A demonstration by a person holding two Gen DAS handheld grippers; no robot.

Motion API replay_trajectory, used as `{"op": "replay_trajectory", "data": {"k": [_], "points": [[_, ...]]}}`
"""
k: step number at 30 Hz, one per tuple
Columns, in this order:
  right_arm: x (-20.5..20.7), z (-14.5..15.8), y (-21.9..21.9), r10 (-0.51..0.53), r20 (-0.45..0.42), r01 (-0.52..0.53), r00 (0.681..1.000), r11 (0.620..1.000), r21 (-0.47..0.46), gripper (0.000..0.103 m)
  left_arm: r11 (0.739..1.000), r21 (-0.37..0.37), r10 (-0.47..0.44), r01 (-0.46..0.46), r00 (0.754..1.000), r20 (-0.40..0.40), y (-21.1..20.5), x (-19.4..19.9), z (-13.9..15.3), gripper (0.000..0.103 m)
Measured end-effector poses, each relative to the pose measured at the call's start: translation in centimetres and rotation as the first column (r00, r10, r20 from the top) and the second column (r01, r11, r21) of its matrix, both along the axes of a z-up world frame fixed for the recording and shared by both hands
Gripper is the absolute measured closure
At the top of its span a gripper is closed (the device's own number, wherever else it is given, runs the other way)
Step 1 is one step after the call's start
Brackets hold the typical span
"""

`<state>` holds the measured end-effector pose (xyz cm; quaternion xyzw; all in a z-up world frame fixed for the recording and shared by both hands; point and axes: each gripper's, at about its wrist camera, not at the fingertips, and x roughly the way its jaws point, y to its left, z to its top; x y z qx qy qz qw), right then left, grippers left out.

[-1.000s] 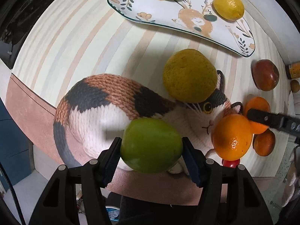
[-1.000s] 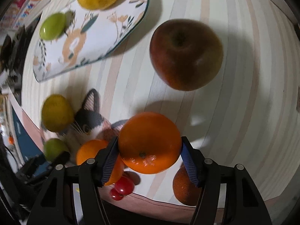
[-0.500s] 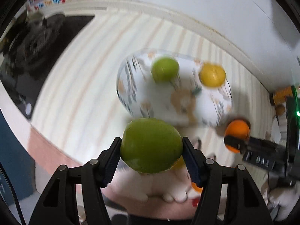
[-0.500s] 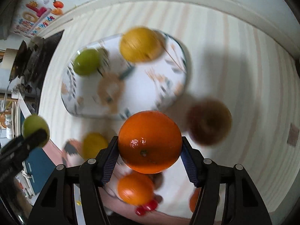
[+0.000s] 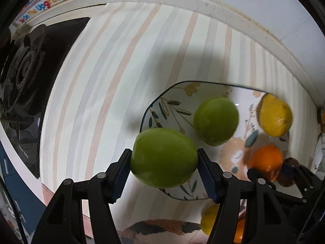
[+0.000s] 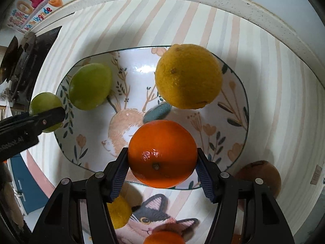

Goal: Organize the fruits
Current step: 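Carry the apple and mandarin onto the plate and open both grippers, then lift both grippers away from the plate toward the cat figurine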

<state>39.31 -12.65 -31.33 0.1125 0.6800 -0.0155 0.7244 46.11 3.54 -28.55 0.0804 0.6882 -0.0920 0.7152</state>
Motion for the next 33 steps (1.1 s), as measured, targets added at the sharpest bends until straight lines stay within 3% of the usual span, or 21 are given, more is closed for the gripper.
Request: {"op": "replay_trajectory", "data": {"k": [7, 10, 12, 14, 16, 20, 25, 33], "points": [[0.4, -0.6, -0.3, -0.014, -0.012, 0.014, 1.000, 1.000, 0.022, 0.037, 0.998, 0.044, -0.037, 0.038, 0.999, -0.020, -0.4, -0.8, -1.3, 0.041], [0.5, -0.5, -0.7, -0.020, -0.020, 0.021, 1.000, 0.999, 0.033, 0.034, 1.000, 0.022, -0.019, 0.020, 0.999, -0.044, 0.0, -0.9, -1.5, 0.041], [0.4, -0.2, -1.1, -0.024, -0.017, 0.025, 1.000, 0.999, 0.038, 0.026, 1.000, 0.007, -0.012, 0.012, 0.999, -0.036, 0.2, -1.0, -1.3, 0.036], [0.1, 0.2, -1.8, -0.033, -0.018, 0.034, 0.999, 0.998, 0.053, 0.025, 1.000, 0.018, -0.012, 0.013, 1.000, -0.013, 0.4, -1.2, -0.9, 0.021], [-0.3, 0.9, -2.5, -0.039, -0.018, 0.040, 0.999, 0.997, 0.062, 0.024, 1.000, 0.008, -0.002, 0.002, 1.000, -0.005, 0.9, -1.4, -0.4, 0.016], [-1.6, 2.3, -3.8, -0.047, -0.014, 0.048, 0.999, 0.997, 0.065, 0.011, 1.000, -0.002, 0.030, -0.030, 1.000, 0.007, 1.8, -2.0, 0.6, 0.016], [-3.3, 3.9, -4.2, -0.027, -0.007, 0.027, 1.000, 1.000, -0.005, 0.011, 0.998, -0.007, 0.058, -0.058, 0.997, 0.049, 2.5, -4.2, 2.5, 0.015], [-6.1, 7.4, -3.7, -0.008, 0.052, 0.010, 0.999, 0.999, -0.043, 0.011, 0.997, -0.003, 0.072, -0.073, 0.989, 0.130, 1.6, -9.4, 6.4, 0.016]]}}
